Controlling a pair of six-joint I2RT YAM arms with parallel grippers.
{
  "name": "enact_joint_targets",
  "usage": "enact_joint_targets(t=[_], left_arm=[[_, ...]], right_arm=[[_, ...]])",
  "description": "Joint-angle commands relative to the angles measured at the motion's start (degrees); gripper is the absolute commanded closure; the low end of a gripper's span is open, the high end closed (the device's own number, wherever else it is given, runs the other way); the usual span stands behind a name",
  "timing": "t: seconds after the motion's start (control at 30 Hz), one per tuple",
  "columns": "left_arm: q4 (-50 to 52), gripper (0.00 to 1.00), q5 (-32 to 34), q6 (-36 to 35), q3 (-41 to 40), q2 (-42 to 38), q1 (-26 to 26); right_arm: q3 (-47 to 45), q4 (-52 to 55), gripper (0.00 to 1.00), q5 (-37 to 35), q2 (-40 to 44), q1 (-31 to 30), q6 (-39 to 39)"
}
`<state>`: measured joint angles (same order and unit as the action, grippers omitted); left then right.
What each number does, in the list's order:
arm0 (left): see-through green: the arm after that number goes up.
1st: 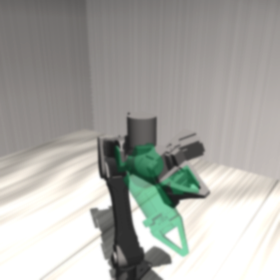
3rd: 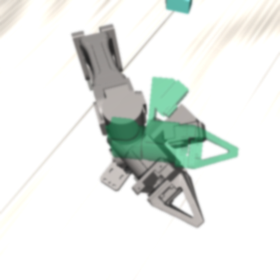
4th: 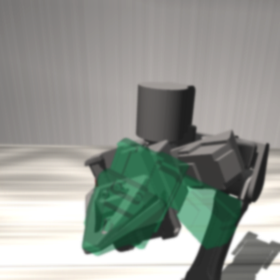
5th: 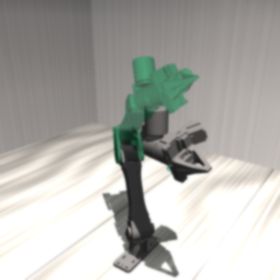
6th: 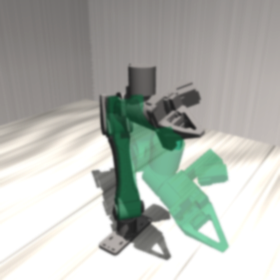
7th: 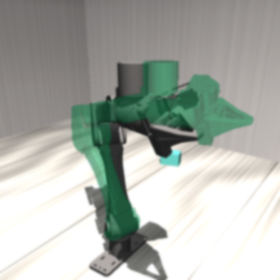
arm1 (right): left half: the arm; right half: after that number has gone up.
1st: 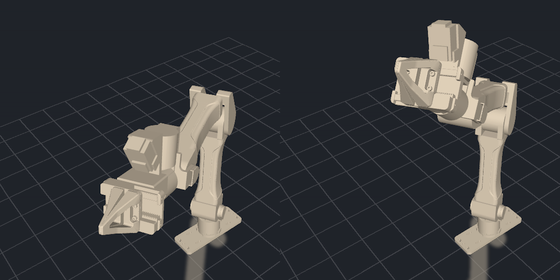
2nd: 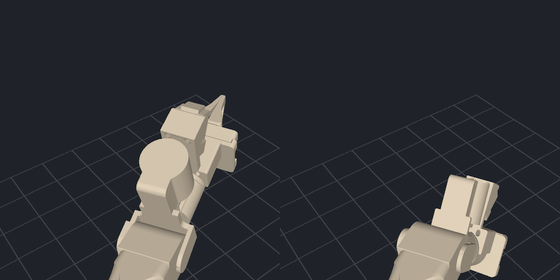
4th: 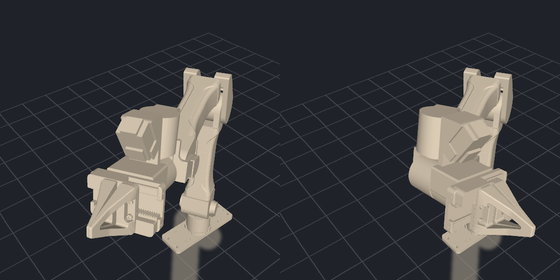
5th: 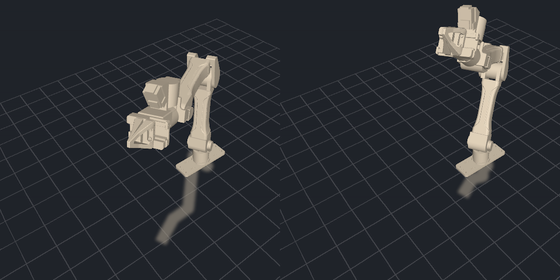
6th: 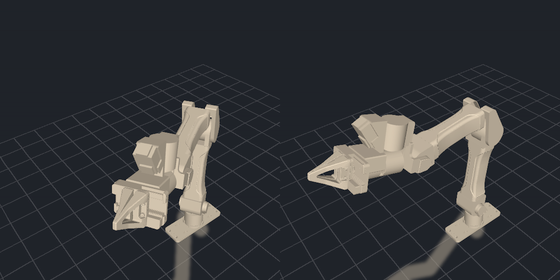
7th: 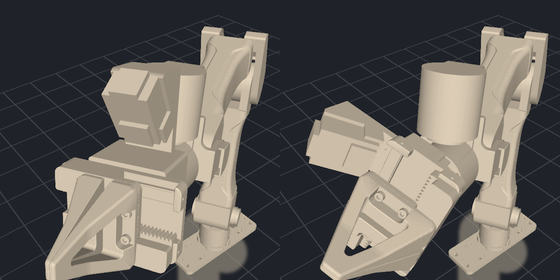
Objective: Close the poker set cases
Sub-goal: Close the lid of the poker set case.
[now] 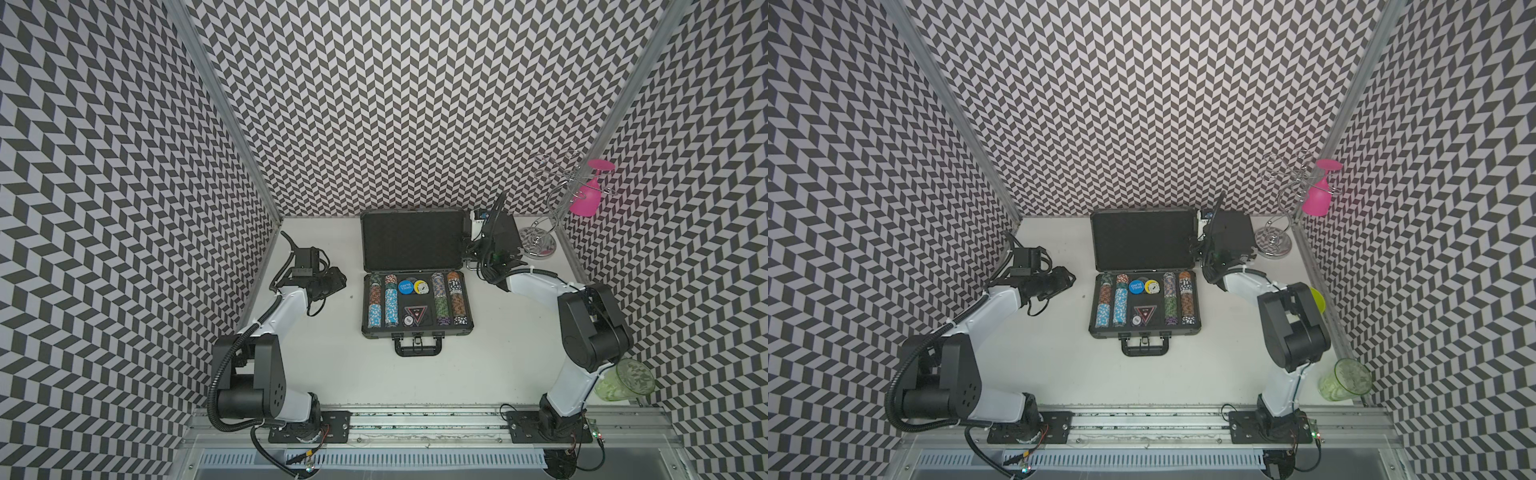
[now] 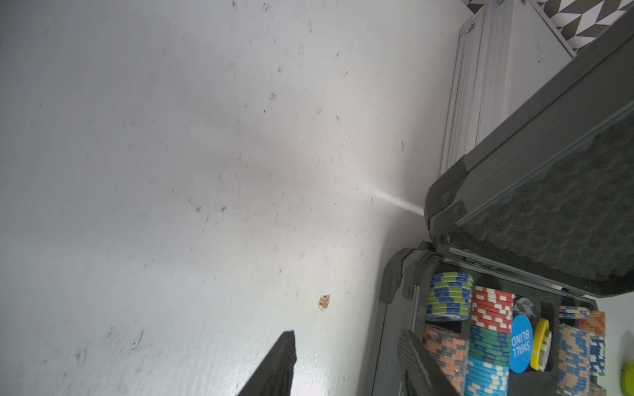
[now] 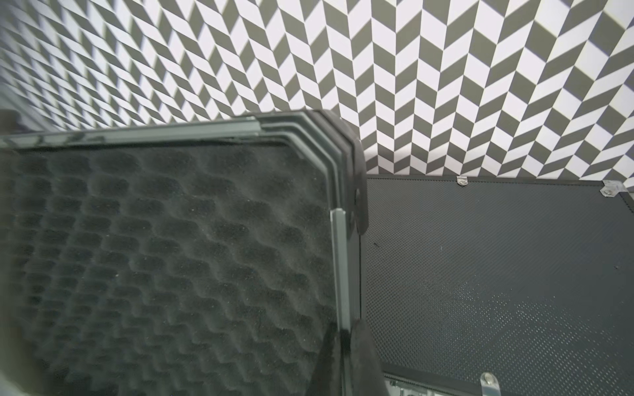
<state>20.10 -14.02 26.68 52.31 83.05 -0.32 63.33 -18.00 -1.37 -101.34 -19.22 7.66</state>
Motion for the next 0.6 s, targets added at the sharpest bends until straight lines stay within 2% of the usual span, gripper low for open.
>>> enact_joint_targets(t=[0.0, 0.2, 0.37, 0.57], left_arm=[[-2.1, 0.48, -0.4, 0.7, 0.0, 0.7, 0.3], [-3.0, 0.48, -0.6, 1.1, 0.5, 1.0, 0.4], [-4.8, 0.48, -3.5, 1.9, 2.5, 3.6, 1.2], [-7.6, 0.48, -6.6, 4.1, 3.9, 6.5, 0.9]], right_arm=[[-4.3, -6.2, 1.0, 2.8, 4.9, -0.3, -1.2], [-16.5, -15.6, 1.0, 3.8, 11.4, -0.8, -1.8], [-23.5, -20.1, 0.97, 4.4, 16.3, -1.4, -2.2], [-28.8, -17.5, 0.83, 3.0, 21.7, -1.6, 0.6]])
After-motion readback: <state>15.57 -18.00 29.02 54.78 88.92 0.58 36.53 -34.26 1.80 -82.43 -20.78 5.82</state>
